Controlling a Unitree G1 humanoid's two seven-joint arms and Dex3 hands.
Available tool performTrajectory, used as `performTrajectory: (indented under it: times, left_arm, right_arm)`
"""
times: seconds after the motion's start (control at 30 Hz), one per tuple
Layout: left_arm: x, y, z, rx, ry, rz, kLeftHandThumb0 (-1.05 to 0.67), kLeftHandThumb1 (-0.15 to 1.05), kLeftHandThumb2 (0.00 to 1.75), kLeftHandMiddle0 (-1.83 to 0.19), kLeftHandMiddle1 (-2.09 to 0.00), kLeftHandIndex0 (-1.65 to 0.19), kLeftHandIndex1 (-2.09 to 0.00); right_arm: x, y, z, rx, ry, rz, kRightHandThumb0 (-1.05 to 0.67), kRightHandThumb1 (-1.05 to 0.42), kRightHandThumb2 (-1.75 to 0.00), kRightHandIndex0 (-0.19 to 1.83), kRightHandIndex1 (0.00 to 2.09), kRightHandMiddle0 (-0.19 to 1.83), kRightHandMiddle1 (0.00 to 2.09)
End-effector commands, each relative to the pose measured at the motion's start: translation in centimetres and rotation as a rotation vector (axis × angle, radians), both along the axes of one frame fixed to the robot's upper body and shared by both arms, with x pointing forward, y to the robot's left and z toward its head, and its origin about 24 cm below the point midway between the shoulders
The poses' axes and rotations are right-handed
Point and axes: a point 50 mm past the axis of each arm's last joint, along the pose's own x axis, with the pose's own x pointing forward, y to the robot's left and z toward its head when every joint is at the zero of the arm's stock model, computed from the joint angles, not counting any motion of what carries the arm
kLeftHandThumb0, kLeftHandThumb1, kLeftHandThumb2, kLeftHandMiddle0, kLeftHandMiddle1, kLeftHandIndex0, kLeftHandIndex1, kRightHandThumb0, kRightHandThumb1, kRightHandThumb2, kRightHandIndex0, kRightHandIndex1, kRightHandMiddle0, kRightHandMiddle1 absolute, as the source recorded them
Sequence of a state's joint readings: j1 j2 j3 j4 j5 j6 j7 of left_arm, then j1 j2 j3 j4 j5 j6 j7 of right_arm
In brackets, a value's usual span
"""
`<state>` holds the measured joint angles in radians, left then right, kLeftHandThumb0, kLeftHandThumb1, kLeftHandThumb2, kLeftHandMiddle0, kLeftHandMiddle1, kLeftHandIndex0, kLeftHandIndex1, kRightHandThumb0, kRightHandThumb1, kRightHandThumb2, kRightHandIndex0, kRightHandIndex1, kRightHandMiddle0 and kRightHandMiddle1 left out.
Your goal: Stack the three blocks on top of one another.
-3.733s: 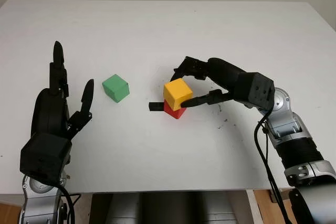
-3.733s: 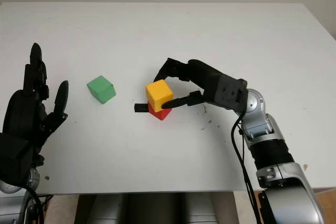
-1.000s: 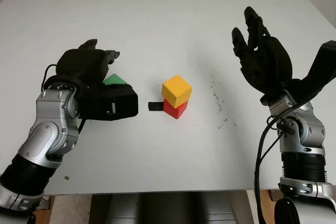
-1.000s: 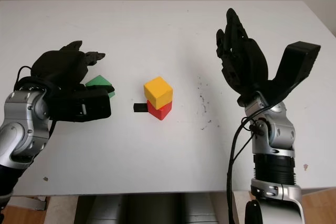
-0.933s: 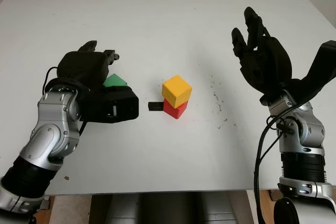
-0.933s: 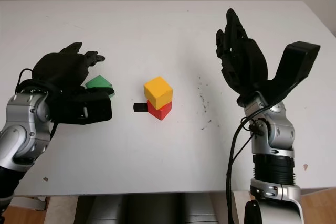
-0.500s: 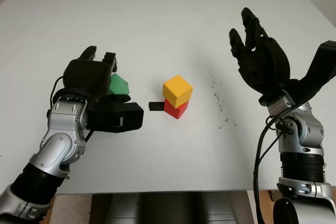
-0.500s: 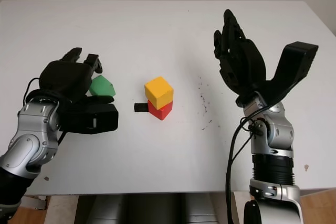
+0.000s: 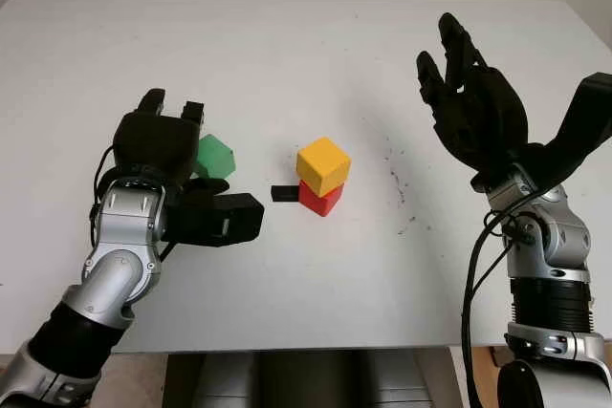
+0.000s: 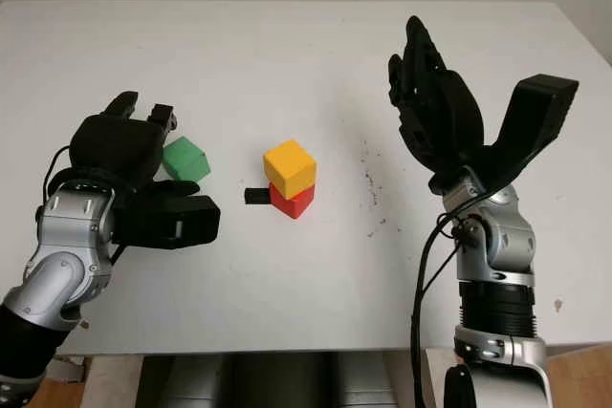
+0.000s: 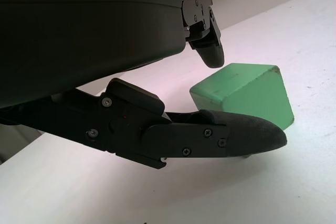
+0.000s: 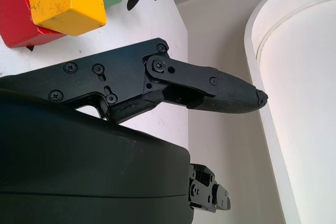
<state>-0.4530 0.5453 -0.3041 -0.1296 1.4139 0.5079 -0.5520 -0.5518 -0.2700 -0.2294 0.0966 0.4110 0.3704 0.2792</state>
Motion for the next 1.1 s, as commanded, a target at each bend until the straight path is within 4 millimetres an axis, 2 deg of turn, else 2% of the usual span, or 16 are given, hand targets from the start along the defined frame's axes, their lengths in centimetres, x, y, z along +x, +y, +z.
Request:
performTrajectory:
  times: [0.0, 0.3, 0.5, 0.67, 0.87, 1.0, 1.07]
  left_arm:
    - [-0.03, -0.07, -0.44, -0.010, -0.004, 0.001, -0.92, 1.05, 0.42, 0.01, -0.07, 0.16, -0.97]
    - [0.23, -0.16, -0.53, -0.059, -0.013, -0.014, -0.92, 1.05, 0.47, -0.02, -0.06, 0.17, -1.04]
    - [0.28, -0.16, -0.62, -0.068, -0.009, -0.013, -0.88, 1.05, 0.44, -0.08, -0.07, 0.10, -1.09]
    - [0.31, -0.15, -0.60, -0.066, -0.008, -0.016, -0.75, 1.05, 0.37, -0.14, -0.08, -0.07, -1.14]
    - [0.27, -0.19, -0.67, -0.012, -0.010, -0.031, -0.54, 1.05, 0.37, -0.24, -0.10, -0.07, -1.24]
    - [0.25, -0.20, -0.66, 0.012, -0.008, -0.023, -0.49, 1.05, 0.41, -0.26, -0.10, -0.08, -1.29]
    - [0.25, -0.24, -0.64, 0.012, -0.011, -0.020, -0.46, 1.05, 0.39, -0.27, -0.10, -0.09, -1.38]
  right_arm:
    - [-0.22, -0.12, 0.53, -0.018, -0.031, -0.010, -0.70, -1.05, -0.65, -0.19, 0.00, -0.17, 0.04]
    - [-0.32, -0.15, 0.68, -0.032, -0.043, -0.013, -0.69, -1.05, -0.66, -0.19, 0.00, -0.18, 0.02]
    - [-0.40, -0.11, 0.77, -0.040, -0.045, -0.013, -0.68, -1.05, -0.65, -0.19, 0.00, -0.18, 0.03]
    - [-0.48, -0.09, 0.83, -0.036, -0.038, -0.021, -0.68, -1.05, -0.64, -0.19, 0.01, -0.17, 0.03]
    - [-0.55, -0.14, 0.75, -0.044, -0.040, -0.012, -0.67, -1.05, -0.65, -0.19, 0.00, -0.17, 0.04]
    - [-0.51, -0.11, 0.75, -0.040, -0.044, -0.003, -0.67, -1.05, -0.65, -0.19, 0.00, -0.18, 0.03]
    - [-0.48, -0.15, 0.71, -0.038, -0.044, 0.001, -0.67, -1.05, -0.65, -0.19, 0.00, -0.19, 0.03]
